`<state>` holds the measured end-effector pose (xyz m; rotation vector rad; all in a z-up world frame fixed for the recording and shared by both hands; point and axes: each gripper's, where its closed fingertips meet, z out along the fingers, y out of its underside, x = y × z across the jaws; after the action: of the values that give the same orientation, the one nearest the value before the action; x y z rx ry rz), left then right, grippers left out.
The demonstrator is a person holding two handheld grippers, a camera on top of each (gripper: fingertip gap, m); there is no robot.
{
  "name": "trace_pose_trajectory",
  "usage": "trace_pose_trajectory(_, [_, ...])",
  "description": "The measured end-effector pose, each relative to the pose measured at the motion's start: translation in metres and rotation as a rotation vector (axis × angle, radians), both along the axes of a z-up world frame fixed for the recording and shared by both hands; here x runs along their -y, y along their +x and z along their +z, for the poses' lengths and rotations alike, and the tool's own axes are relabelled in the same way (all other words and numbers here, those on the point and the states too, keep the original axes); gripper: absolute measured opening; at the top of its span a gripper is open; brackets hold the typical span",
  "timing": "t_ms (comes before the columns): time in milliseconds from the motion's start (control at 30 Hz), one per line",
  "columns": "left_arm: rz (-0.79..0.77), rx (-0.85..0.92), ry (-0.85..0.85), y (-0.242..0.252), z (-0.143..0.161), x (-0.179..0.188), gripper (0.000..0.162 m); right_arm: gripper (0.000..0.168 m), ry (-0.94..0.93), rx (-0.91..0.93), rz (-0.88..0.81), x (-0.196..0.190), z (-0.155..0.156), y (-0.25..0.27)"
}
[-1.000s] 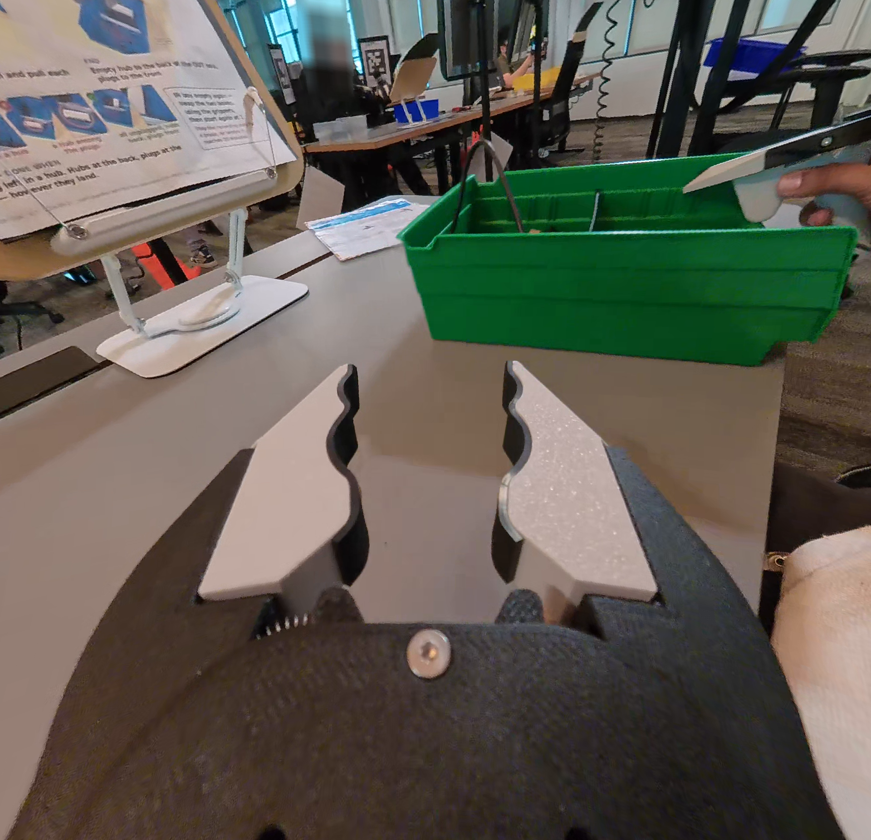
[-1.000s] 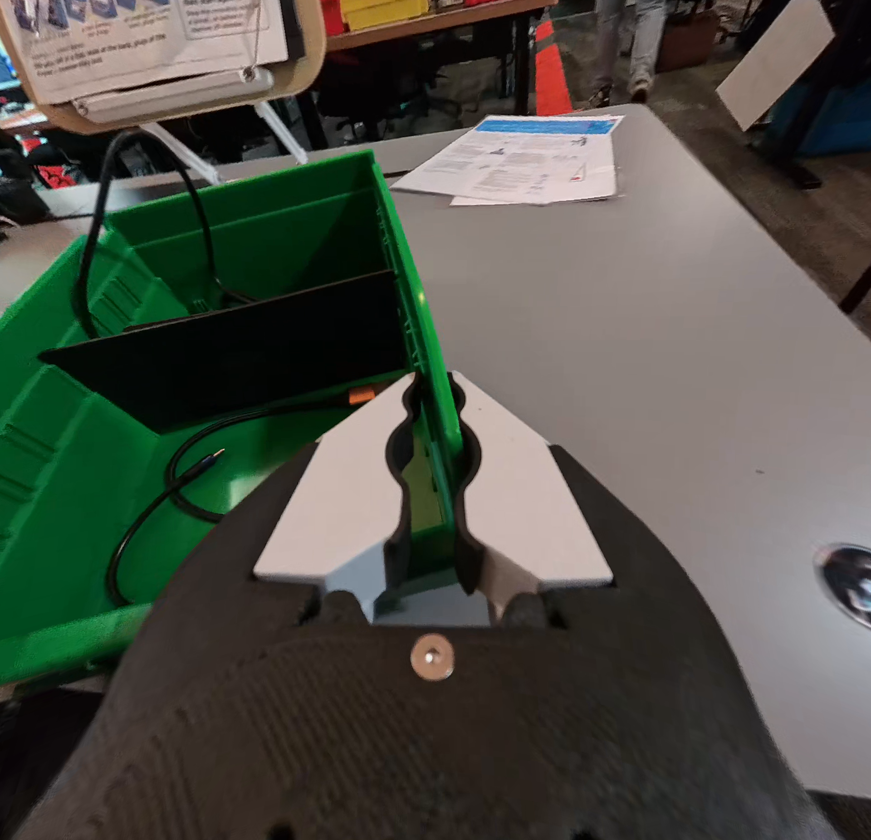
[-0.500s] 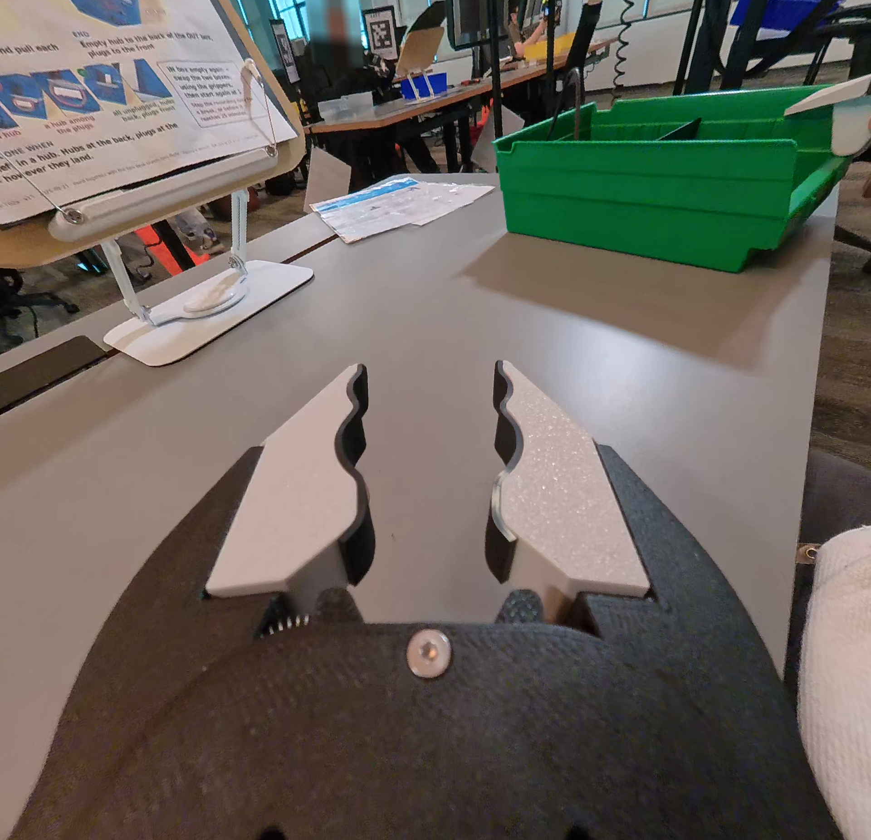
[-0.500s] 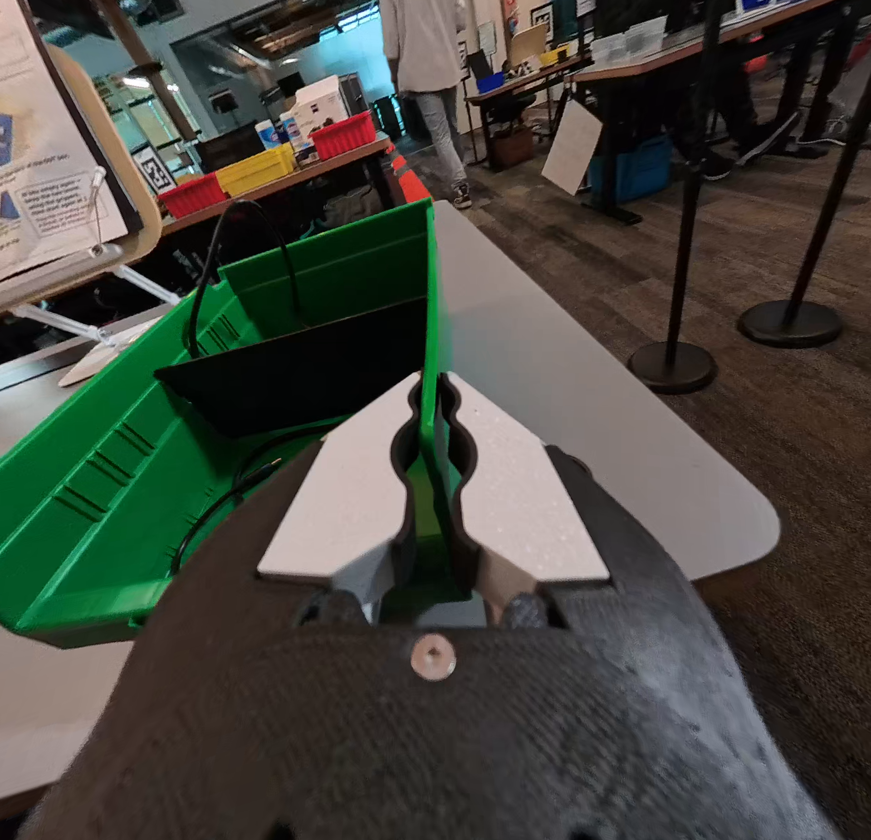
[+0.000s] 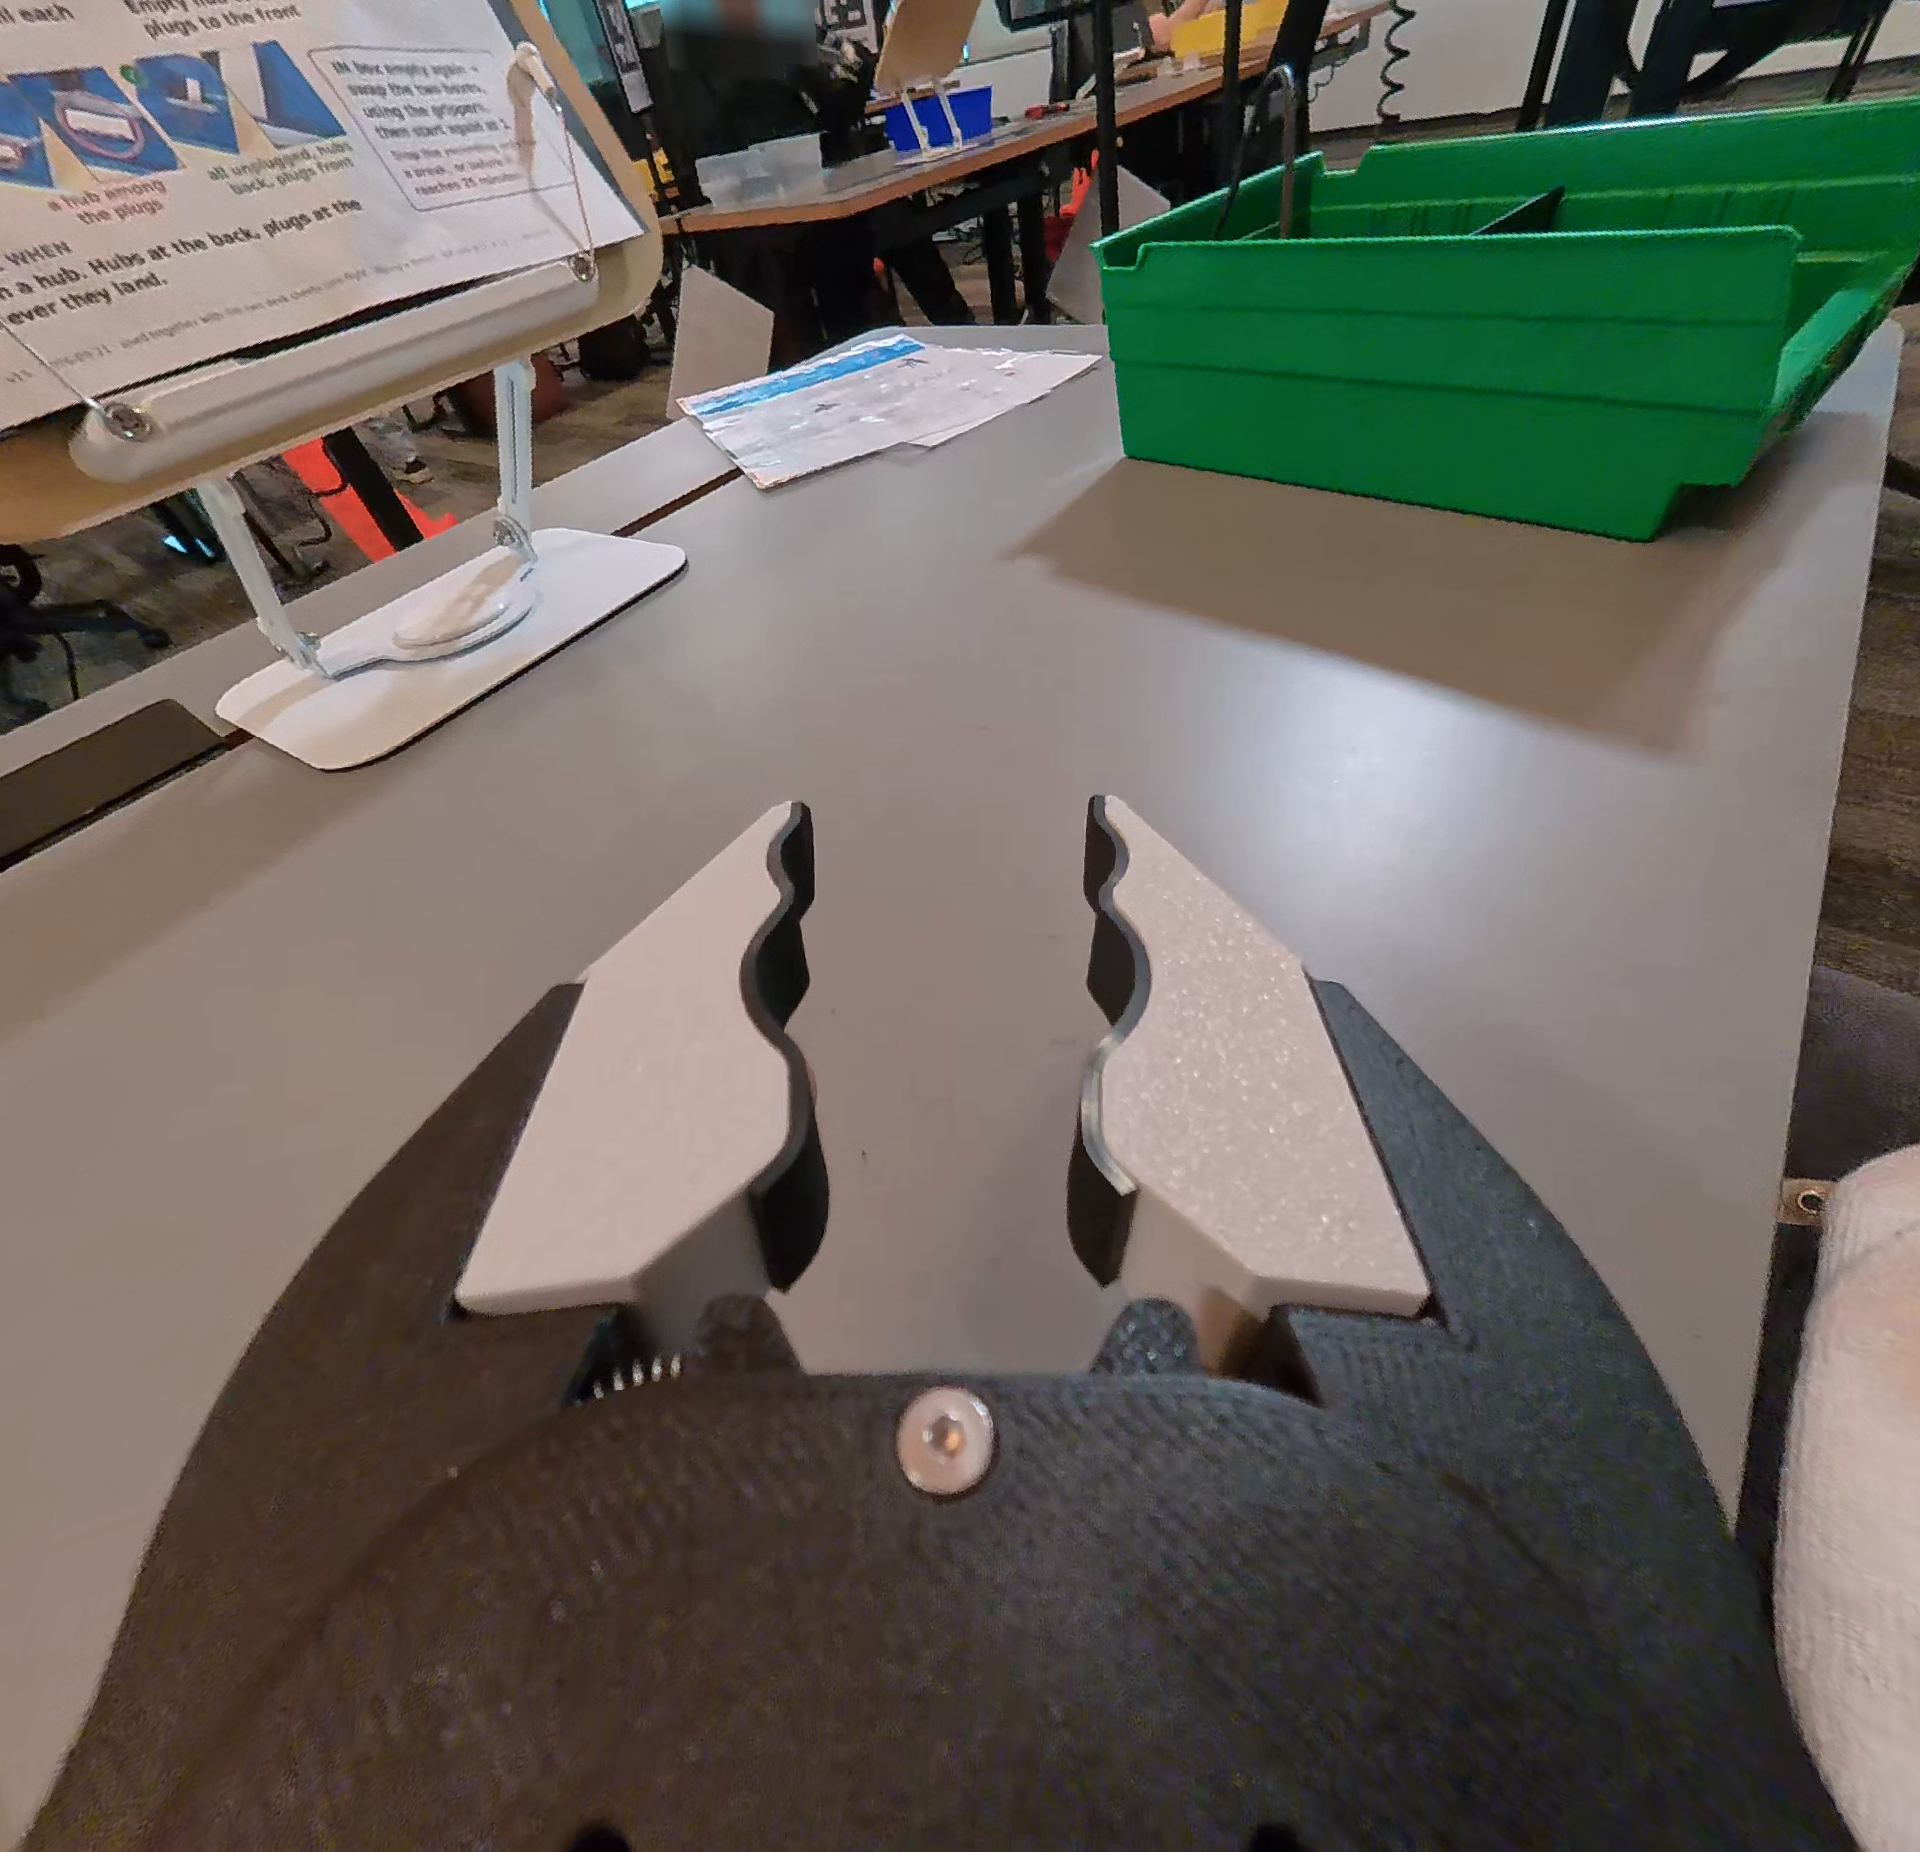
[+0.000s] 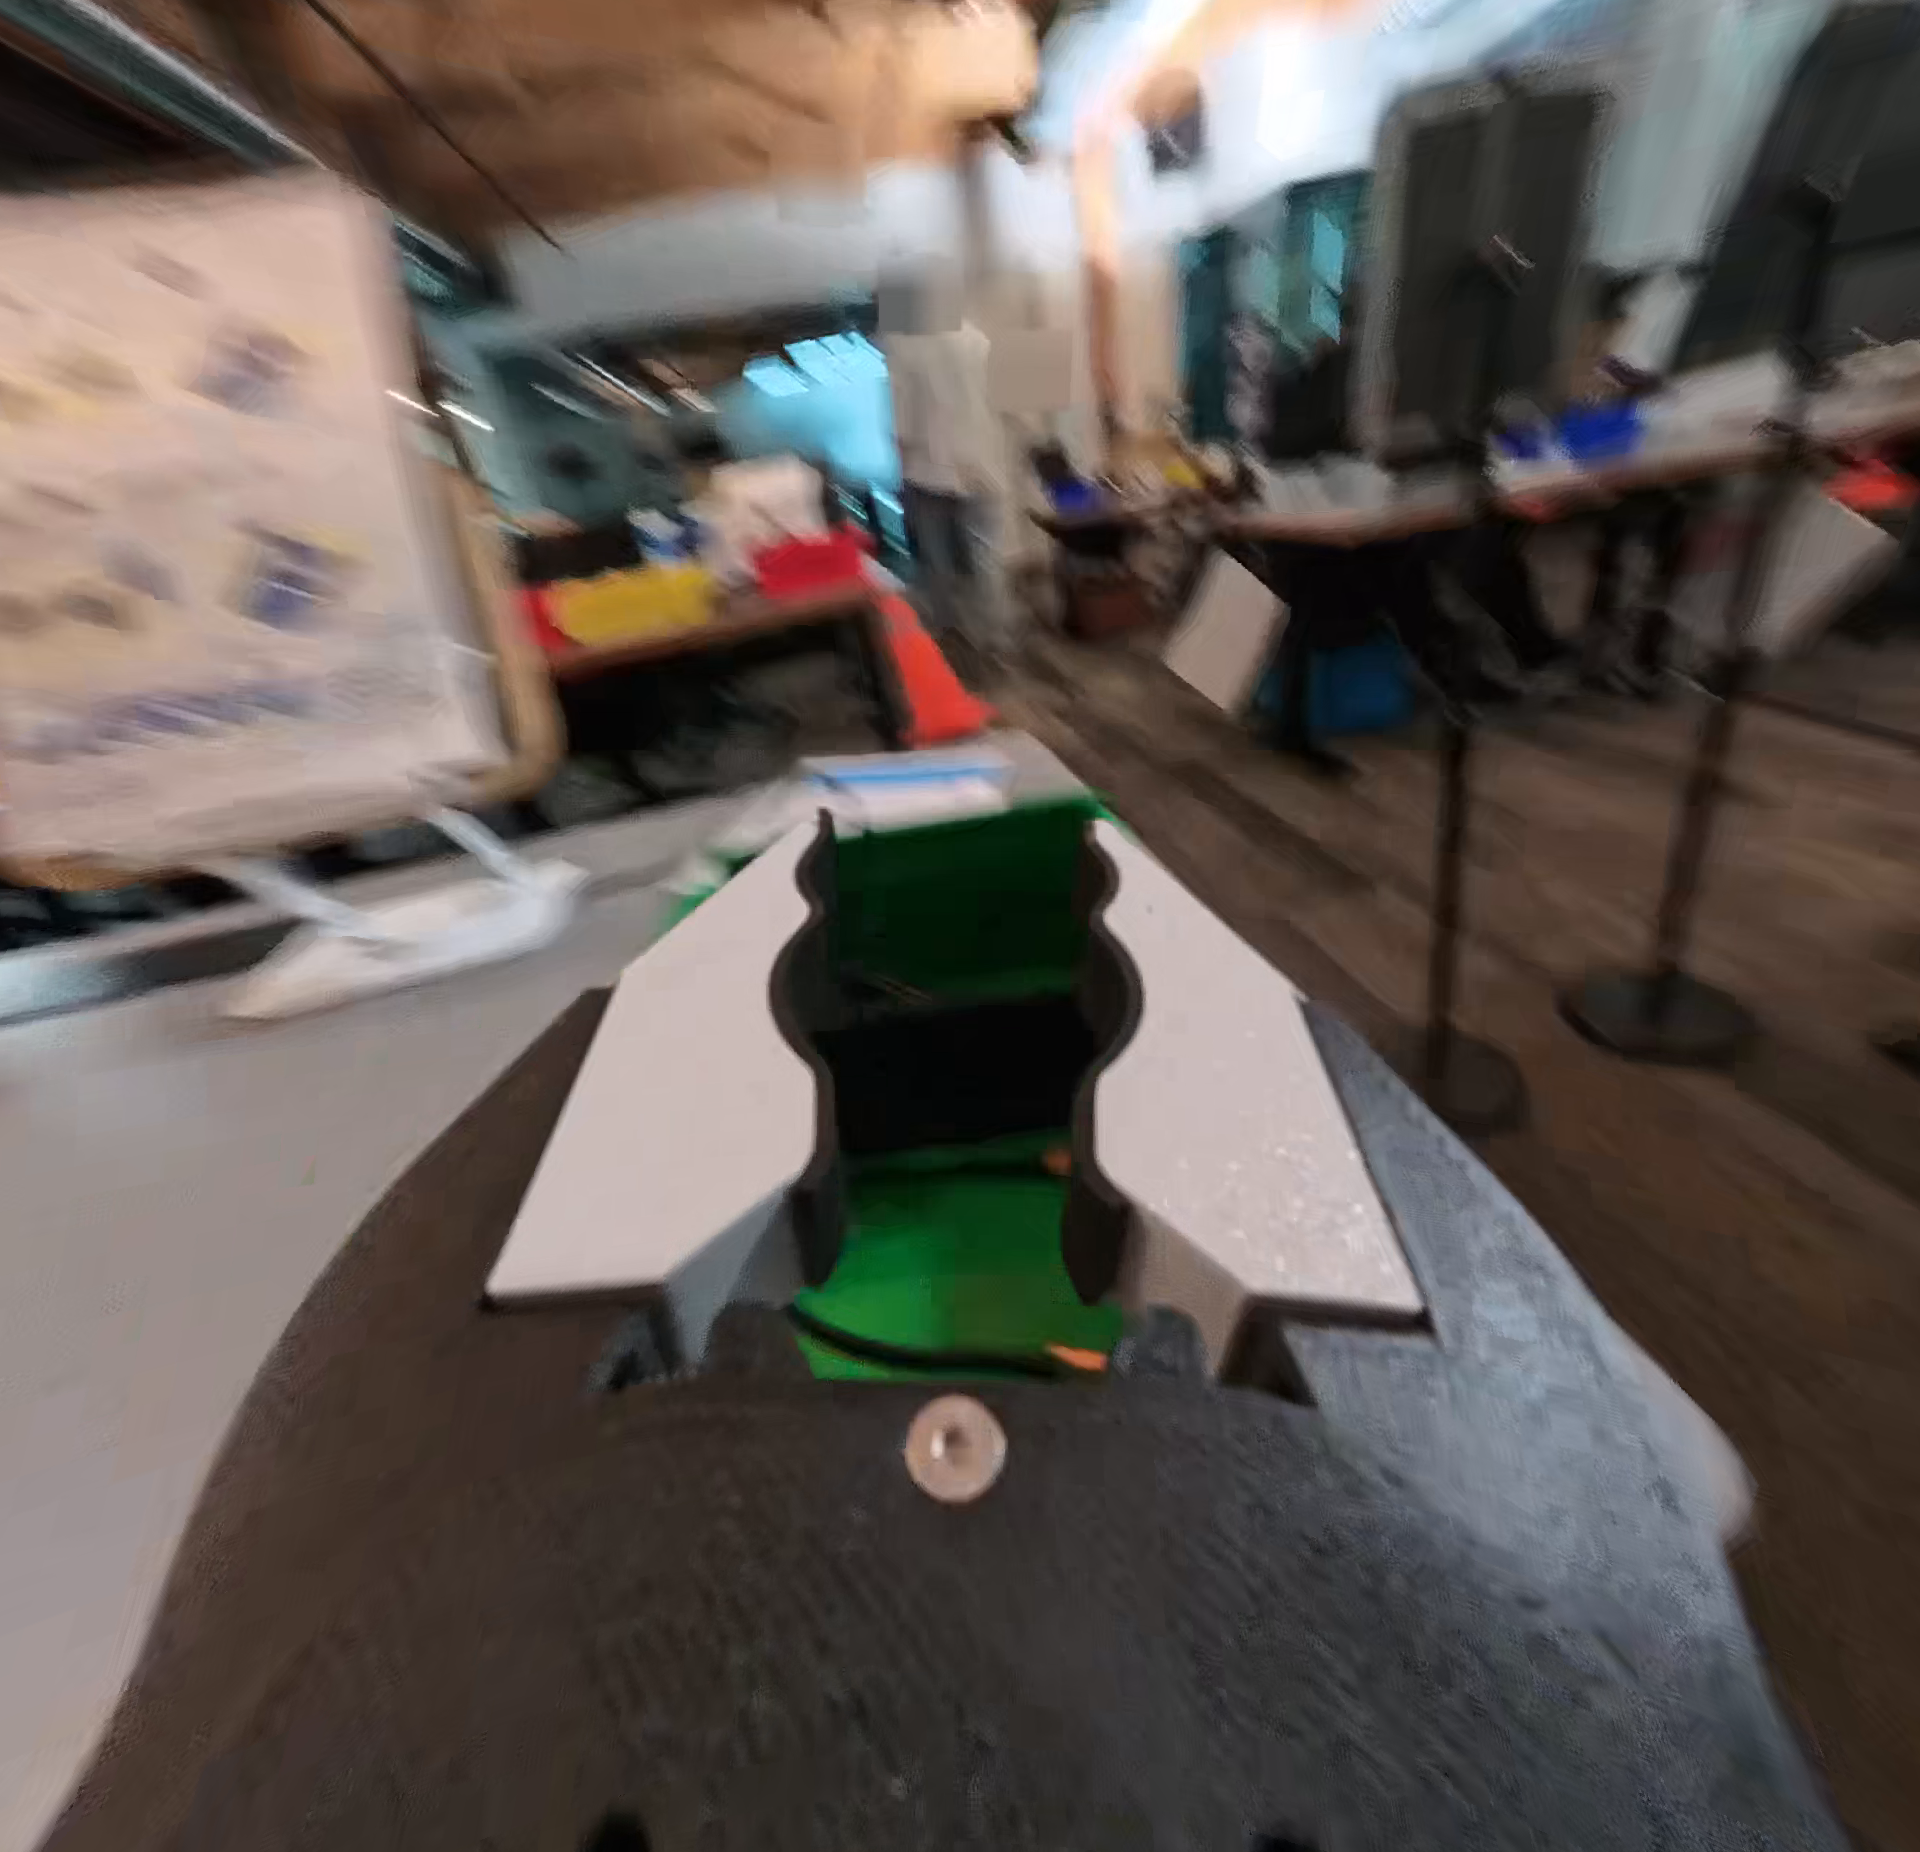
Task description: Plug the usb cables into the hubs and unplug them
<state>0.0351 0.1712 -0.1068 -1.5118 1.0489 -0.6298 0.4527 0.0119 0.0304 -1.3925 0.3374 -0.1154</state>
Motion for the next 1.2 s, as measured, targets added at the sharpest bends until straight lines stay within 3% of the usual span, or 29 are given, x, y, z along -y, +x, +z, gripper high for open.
trace_pose_trajectory(100, [0.016, 0.022, -0.028, -0.003, 0.001, -0.003, 0.052, 0.029, 0.147, 0.063, 0.312, -0.017, 0.047, -0.121])
trace_pose_trajectory(167, [0.025, 0.044, -0.051, -0.007, 0.003, -0.006, 0.052, 0.024, 0.154, 0.059, 0.537, -0.038, 0.041, -0.201])
trace_pose_trajectory(233, [0.035, 0.069, -0.073, -0.01, 0.005, -0.009, 0.052, 0.028, 0.035, 0.042, 0.739, -0.063, 0.0, -0.271])
trace_pose_trajectory(333, [0.049, 0.09, -0.111, -0.017, 0.005, -0.012, 0.052, 0.032, -0.21, 0.049, 0.903, -0.088, -0.085, -0.332])
trace_pose_trajectory(400, [0.061, 0.095, -0.127, -0.022, 0.003, -0.014, 0.053, 0.032, -0.314, 0.041, 0.979, -0.096, -0.116, -0.352])
trace_pose_trajectory(533, [0.087, 0.113, -0.138, -0.034, 0.004, -0.015, 0.053, 0.036, -0.326, 0.127, 1.034, -0.114, -0.125, -0.364])
trace_pose_trajectory(633, [0.103, 0.116, -0.14, -0.042, 0.004, -0.014, 0.053, 0.037, -0.38, 0.065, 1.108, -0.12, -0.138, -0.377])
trace_pose_trajectory(1200, [0.168, 0.116, -0.169, -0.068, 0.001, -0.016, 0.051, 0.023, -0.516, 0.085, 1.385, -0.146, -0.156, -0.435])
